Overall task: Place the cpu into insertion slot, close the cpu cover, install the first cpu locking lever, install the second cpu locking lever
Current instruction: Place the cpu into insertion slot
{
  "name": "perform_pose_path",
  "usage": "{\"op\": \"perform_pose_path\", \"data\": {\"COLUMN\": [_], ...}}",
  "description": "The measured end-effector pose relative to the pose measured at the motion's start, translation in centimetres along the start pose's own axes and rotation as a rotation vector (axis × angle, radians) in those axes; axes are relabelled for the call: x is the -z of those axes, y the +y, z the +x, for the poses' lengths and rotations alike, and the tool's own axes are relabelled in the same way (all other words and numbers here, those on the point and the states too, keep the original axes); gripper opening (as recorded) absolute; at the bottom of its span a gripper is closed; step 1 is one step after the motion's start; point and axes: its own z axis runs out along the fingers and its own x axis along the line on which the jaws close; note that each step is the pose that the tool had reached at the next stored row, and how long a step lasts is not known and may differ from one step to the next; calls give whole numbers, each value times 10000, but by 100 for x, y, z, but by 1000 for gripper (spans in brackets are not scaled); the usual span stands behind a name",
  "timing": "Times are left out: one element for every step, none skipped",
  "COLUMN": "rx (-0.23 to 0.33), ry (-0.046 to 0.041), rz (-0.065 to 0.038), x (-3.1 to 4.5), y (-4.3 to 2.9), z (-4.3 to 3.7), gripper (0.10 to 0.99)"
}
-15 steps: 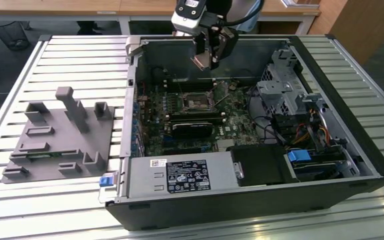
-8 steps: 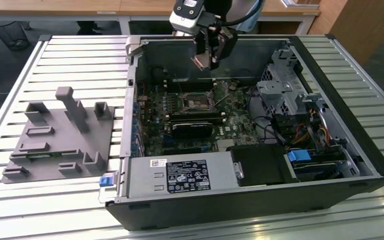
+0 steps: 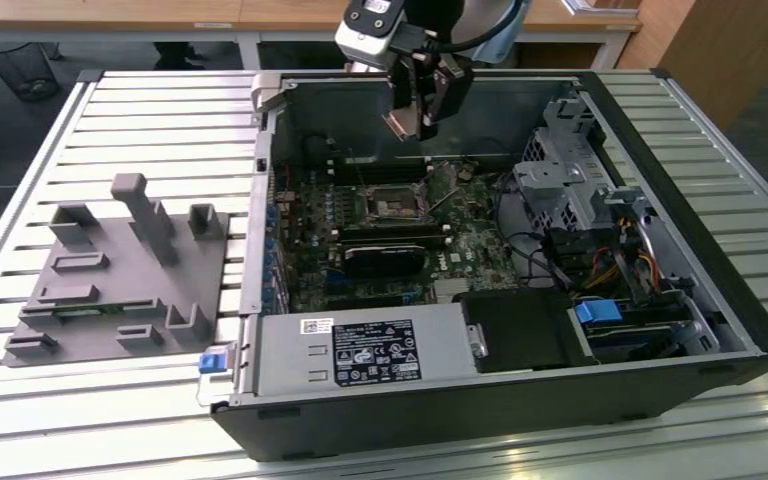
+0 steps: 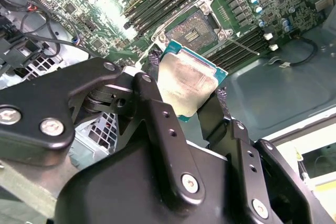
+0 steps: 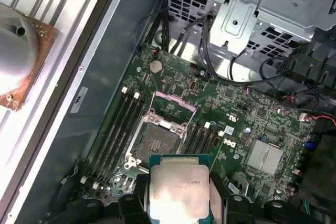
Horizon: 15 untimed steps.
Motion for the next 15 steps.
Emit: {"op": "perform_pose_path", "data": {"rx": [-42,-84,-125,-169,-212,-257,-300,-349,-393,-437,-481,-524,-568,-613,-662], "ry": [-4,-8,-12,-15,-19,-23,-27,-31,-35,-39,-43,-47,-51,-55,-60], "rz": [-1,-2,-2,-4,-4,-5,-6,-7,-8,-8,-9,-10,-11,-11,-13], "x": [0,0,0,0,-1,-1,-1,-1,-1,-1,-1,-2,-2,-2,-2], "y": [0,0,-1,-1,-2,-2,-2,-3,-3,-4,-4,-5,-5,-6,-6], "z": [0,0,0,0,1,1,1,1,1,2,2,2,2,2,2], "gripper": [541,541,541,541,541,541,541,541,541,541,541,541,541,541,541]}}
